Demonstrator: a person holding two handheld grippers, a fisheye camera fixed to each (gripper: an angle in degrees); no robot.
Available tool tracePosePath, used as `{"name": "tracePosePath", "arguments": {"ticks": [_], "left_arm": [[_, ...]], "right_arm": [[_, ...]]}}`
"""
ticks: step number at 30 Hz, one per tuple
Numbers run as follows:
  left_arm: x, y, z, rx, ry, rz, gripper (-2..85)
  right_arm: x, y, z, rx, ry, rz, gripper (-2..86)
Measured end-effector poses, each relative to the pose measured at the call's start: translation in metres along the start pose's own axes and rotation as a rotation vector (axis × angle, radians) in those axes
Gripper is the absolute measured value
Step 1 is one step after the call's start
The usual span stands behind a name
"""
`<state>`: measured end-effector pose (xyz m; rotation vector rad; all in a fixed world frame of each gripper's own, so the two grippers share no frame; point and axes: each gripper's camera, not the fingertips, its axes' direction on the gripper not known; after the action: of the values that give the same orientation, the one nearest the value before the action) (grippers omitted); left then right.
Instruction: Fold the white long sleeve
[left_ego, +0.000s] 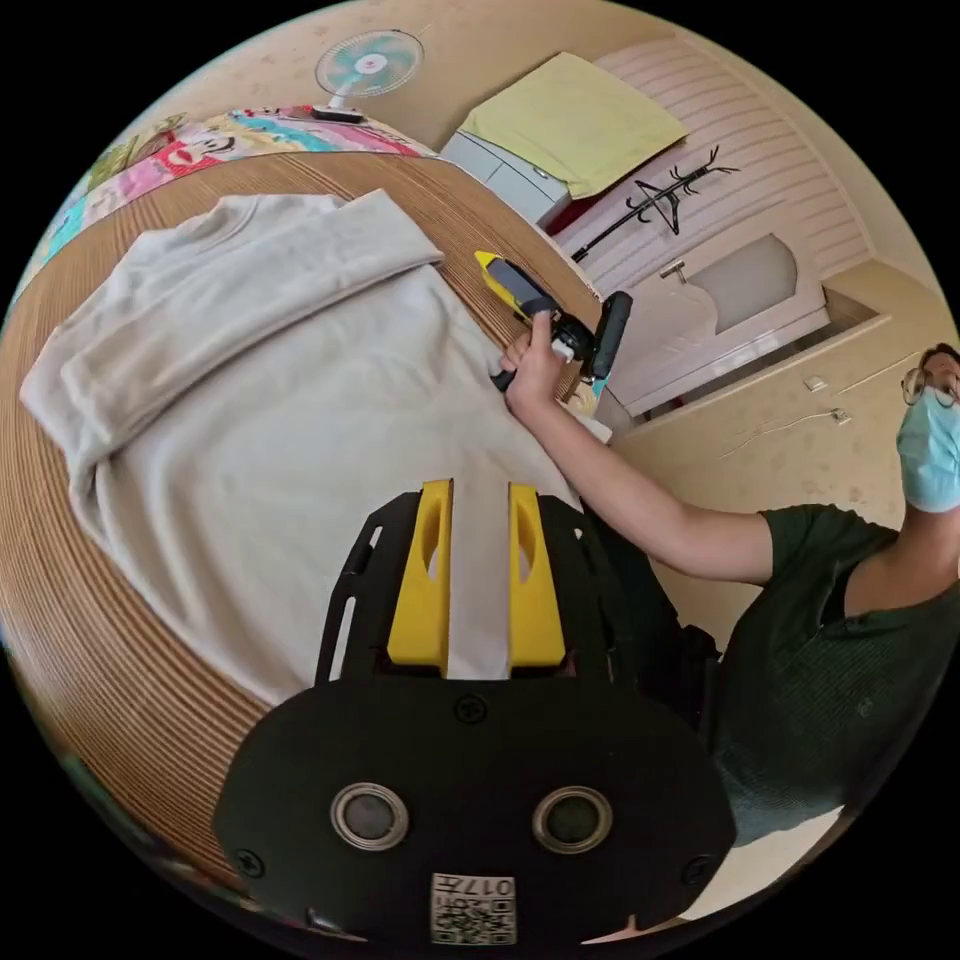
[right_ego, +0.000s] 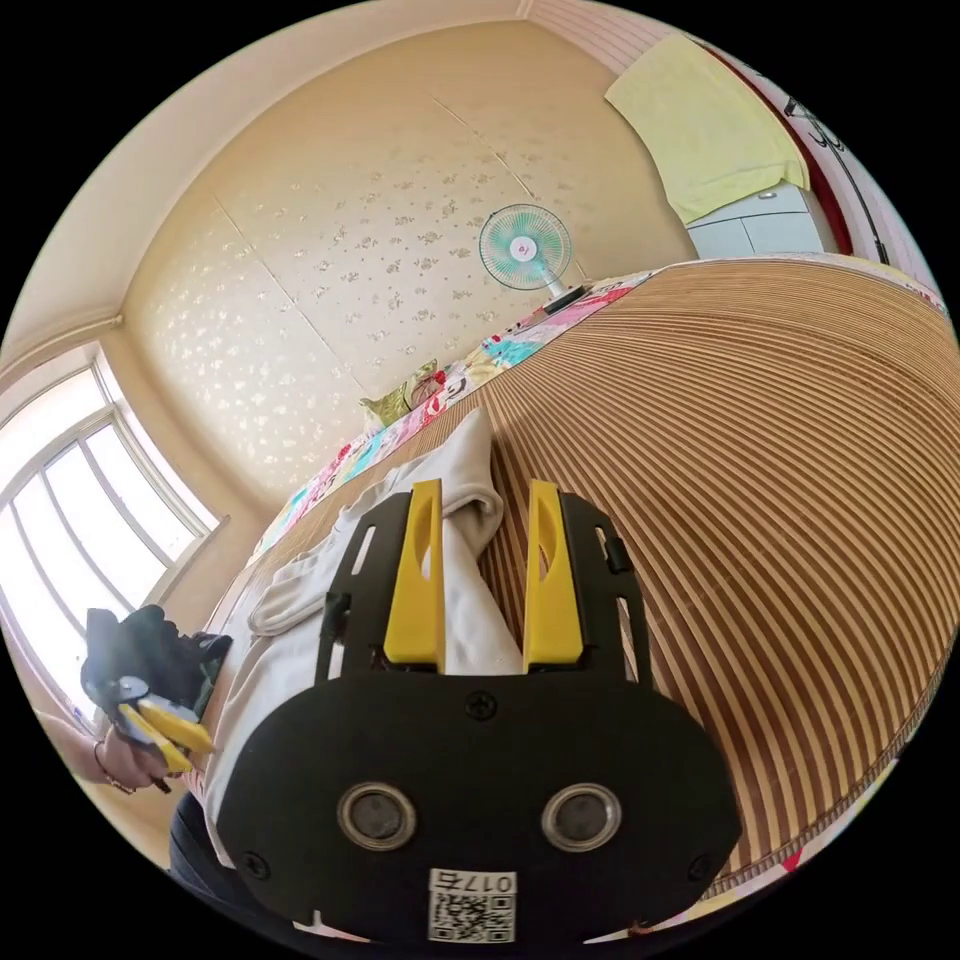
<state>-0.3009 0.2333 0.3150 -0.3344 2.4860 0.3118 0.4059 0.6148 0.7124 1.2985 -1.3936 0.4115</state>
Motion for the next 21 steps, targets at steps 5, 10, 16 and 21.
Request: {"name": "tracePosePath", "arguments": {"ticks": [5, 10, 16, 21], "left_arm": [[0.046, 0.171, -0.067, 0.135, -0.163, -0.294, 11.9], [0.055, 0.255, -0.087, 0.266, -0.081, -0.592, 16.5], [0.053, 0.229, -0.072, 0.155, 0.104, -0.623, 11.9], [0.079, 0.218, -0.098, 0.145, 0.173, -0.601, 4.6]], "right_arm": [[-0.013, -0.004, -0.023, -0.001, 0.027, -0.005, 11.1], [-0.026, -0.012, -0.035, -0.01, 0.044, -0.017, 9.9], [-0.042, -0.021, -0.045, -0.075, 0.022, -0.03, 8.0], [-0.067, -0.022, -0.074, -0.172, 0.006, -0.101, 6.2]]}}
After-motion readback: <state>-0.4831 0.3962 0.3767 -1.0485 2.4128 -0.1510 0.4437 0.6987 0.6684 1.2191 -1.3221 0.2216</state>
